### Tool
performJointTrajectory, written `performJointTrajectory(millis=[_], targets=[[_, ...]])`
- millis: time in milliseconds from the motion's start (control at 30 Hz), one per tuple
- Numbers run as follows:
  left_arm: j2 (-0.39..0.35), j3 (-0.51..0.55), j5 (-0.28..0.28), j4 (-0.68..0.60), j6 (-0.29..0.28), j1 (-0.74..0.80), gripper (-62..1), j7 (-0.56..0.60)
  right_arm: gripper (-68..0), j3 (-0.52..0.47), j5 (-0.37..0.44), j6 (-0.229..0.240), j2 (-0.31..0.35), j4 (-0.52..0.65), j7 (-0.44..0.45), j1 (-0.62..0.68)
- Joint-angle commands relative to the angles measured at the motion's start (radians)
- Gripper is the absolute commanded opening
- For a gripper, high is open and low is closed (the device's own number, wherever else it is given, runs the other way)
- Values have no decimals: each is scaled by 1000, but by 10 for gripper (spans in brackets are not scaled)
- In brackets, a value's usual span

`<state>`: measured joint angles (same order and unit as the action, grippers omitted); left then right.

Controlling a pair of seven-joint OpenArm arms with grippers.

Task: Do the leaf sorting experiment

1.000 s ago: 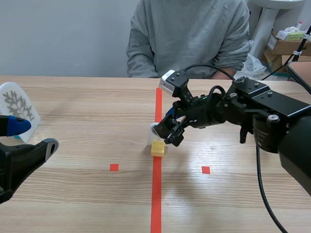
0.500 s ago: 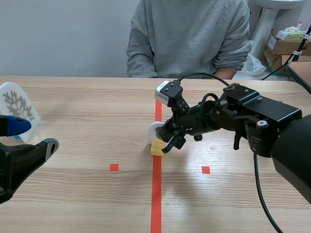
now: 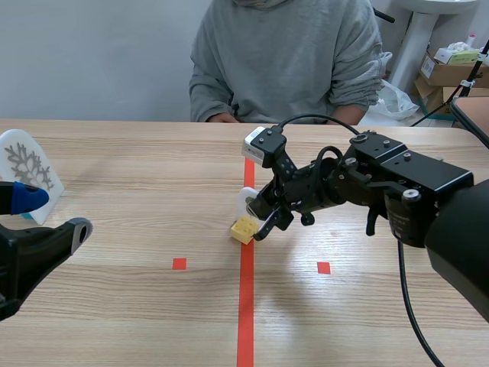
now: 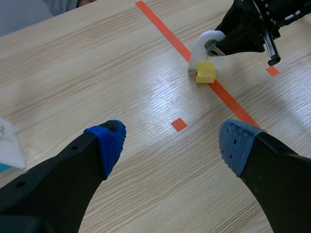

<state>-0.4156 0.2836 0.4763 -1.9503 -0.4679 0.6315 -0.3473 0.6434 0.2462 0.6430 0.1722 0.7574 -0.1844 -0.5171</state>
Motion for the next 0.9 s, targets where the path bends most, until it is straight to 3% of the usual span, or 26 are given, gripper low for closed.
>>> performJointTrajectory(millis=[0, 100, 300, 433, 500, 633, 733, 867], targets=[[5, -3, 7, -11, 1, 0, -181, 13, -664, -19, 8, 0, 2, 23, -11, -26], [5, -3, 7, -11, 1, 0, -181, 13, -664, -75, 29, -32, 3, 59, -51, -10], [4, -3, 7, -11, 1, 0, -181, 14, -664, -296, 35, -117, 18, 195, -125, 92], [2, -3, 7, -11, 1, 0, -181, 13, -664, -421, 46, -140, 50, 260, -132, 187], [2, -3, 7, -11, 1, -1, -181, 13, -664, -475, 46, -179, 69, 295, -132, 238], [2, -3, 7, -11, 1, -1, -181, 13, -664, -578, 46, -213, 110, 388, -143, 342], [2, -3, 7, -11, 1, -1, -181, 13, -664, -647, 61, -220, 135, 457, -154, 415], [2, -3, 7, -11, 1, -1, -181, 13, -664, -724, 83, -259, 145, 487, -170, 480]])
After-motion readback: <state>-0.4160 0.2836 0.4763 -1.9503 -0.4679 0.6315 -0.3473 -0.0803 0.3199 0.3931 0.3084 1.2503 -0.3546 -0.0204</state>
